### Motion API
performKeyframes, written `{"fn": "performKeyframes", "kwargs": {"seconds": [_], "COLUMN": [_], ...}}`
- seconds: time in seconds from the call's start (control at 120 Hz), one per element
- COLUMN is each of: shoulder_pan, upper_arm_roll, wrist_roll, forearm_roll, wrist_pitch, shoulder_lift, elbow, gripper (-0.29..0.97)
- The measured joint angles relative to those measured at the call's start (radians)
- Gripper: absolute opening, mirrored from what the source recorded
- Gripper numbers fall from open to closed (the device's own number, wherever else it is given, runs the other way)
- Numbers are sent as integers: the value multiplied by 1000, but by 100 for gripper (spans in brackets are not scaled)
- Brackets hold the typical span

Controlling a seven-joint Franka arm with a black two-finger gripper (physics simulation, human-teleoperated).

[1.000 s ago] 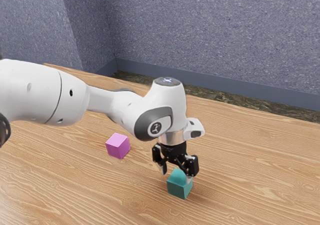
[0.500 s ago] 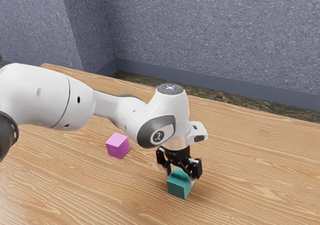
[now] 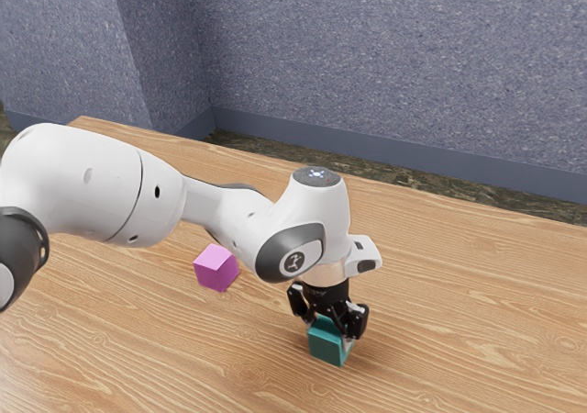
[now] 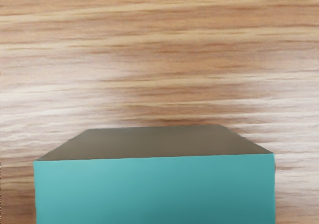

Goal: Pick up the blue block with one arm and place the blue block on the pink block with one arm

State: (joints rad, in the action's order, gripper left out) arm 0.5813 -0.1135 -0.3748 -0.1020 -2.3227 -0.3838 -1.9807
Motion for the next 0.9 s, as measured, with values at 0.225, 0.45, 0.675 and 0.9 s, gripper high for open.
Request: {"fn": "performKeyframes", "kwargs": {"seconds": [0.225, 0.45, 0.675, 0.9], "shoulder_pan": [-9, -86, -453, -639], "upper_arm_roll": [-5, -13, 118, 190], "wrist_roll": [-16, -25, 42, 154], "forearm_roll": [5, 45, 143, 169], "wrist_pitch": [-2, 28, 81, 162], "shoulder_lift": [0, 127, 218, 294], "elbow": [4, 6, 2, -61], "gripper": [37, 36, 37, 37]}}
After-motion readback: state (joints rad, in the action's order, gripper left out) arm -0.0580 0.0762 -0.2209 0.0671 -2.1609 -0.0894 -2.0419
